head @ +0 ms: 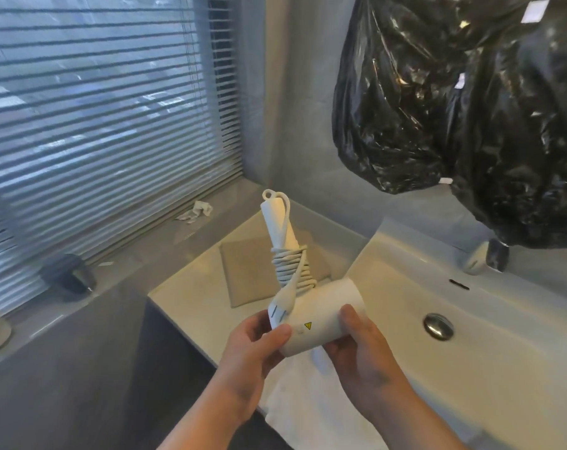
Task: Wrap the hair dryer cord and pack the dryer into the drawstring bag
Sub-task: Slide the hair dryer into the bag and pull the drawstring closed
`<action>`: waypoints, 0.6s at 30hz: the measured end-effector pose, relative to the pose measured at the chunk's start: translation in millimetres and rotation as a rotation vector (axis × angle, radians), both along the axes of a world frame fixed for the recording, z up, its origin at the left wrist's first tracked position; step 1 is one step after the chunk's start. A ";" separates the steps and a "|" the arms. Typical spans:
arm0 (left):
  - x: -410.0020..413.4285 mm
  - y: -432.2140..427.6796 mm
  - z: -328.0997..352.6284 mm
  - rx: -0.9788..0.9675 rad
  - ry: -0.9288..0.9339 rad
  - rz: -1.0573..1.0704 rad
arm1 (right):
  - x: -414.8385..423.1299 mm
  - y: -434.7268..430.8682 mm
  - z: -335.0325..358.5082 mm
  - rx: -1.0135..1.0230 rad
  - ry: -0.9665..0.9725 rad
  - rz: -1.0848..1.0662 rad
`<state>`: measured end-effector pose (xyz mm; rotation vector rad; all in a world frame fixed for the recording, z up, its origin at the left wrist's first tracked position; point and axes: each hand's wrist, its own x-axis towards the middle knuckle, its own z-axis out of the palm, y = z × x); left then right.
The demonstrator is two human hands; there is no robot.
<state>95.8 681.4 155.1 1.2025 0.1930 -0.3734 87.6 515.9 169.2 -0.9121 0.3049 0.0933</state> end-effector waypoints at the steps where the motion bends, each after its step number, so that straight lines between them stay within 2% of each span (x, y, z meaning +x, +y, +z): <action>1: 7.0 -2.6 -1.2 0.011 0.002 0.005 | 6.6 -1.3 -2.6 0.041 -0.001 -0.002; 5: 40.2 -19.2 -5.3 0.058 0.017 -0.016 | 39.3 -10.8 -14.4 0.125 0.041 -0.033; 14: 98.7 -58.2 -23.4 0.164 0.015 -0.163 | 94.3 -51.2 -44.0 0.037 0.089 -0.133; 18: 111.7 -65.9 -30.3 0.267 0.047 -0.238 | 99.1 -58.2 -56.4 0.071 0.152 -0.194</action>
